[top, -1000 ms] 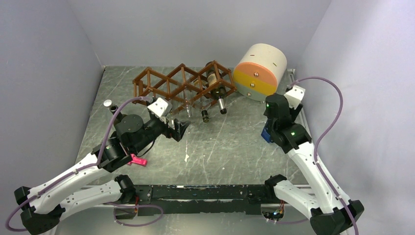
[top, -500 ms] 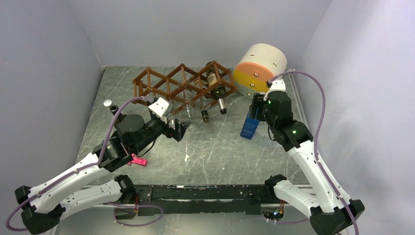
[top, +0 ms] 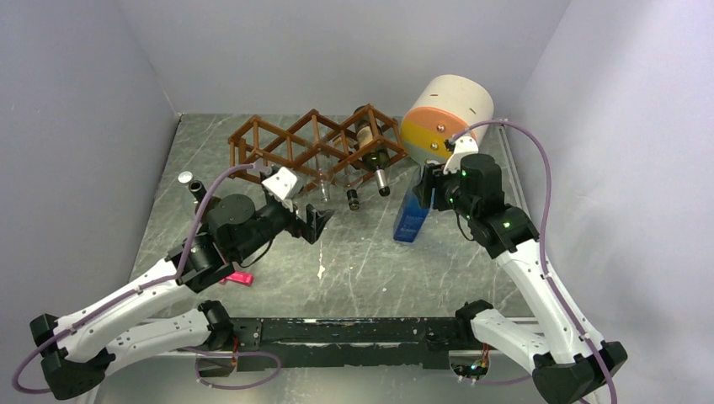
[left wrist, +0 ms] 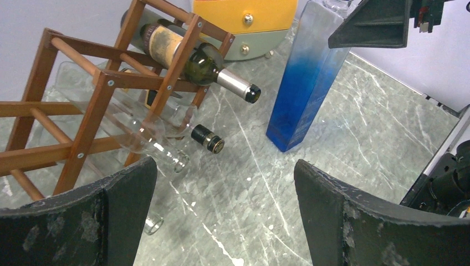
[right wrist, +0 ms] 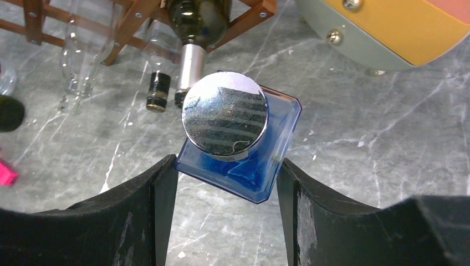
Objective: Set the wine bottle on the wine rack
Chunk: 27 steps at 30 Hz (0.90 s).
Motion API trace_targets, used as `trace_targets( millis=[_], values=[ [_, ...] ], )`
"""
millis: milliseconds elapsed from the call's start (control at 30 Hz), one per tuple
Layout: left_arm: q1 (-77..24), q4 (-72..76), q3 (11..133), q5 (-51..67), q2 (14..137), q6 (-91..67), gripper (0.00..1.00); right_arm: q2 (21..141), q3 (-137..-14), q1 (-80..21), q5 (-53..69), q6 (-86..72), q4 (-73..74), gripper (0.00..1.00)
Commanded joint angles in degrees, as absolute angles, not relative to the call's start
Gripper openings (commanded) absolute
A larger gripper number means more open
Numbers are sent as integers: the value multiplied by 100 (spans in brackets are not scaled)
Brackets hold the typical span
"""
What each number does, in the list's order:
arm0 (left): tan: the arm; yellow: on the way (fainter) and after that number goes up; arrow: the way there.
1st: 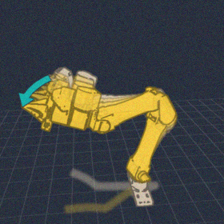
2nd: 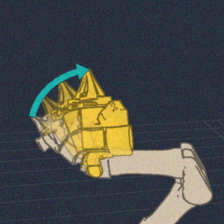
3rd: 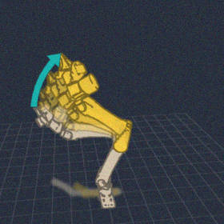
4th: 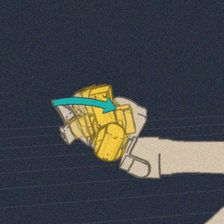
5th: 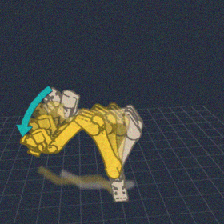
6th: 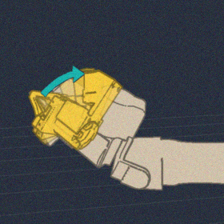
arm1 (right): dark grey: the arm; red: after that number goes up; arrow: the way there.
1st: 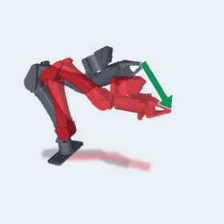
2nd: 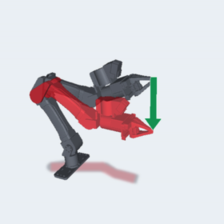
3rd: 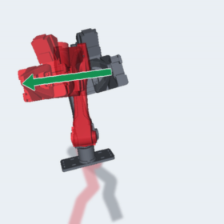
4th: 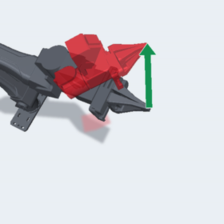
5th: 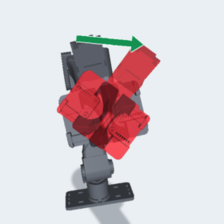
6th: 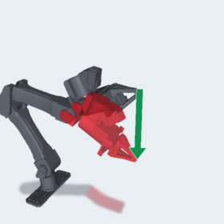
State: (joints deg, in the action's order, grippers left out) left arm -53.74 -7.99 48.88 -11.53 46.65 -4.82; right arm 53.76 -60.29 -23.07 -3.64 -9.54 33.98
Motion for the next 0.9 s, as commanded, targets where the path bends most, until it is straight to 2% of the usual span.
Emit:
trace_targets(
  millis=[0, 167, 467, 667, 867],
  values=[
    [-5344, -365, 4785, -707, 4854, -734, 98, 5121, -6332, -2303, 257, -968, 3054, 31],
    [-5348, 327, 4461, -294, 5235, -1235, 98, 4988, -6253, -2312, 670, -904, 3141, 31],
    [-5584, 3032, 3563, 184, 6486, -1141, 98, 4818, -6096, -2320, 1322, -777, 3183, 32],
    [-5841, 3741, 3799, 297, 7717, -816, 98, 4699, -6018, -2346, 1570, -768, 3151, 32],
    [-5984, 4428, 3936, 505, 8371, -967, 98, 4686, -6021, -2351, 1831, -810, 3073, 31]
  ],
)
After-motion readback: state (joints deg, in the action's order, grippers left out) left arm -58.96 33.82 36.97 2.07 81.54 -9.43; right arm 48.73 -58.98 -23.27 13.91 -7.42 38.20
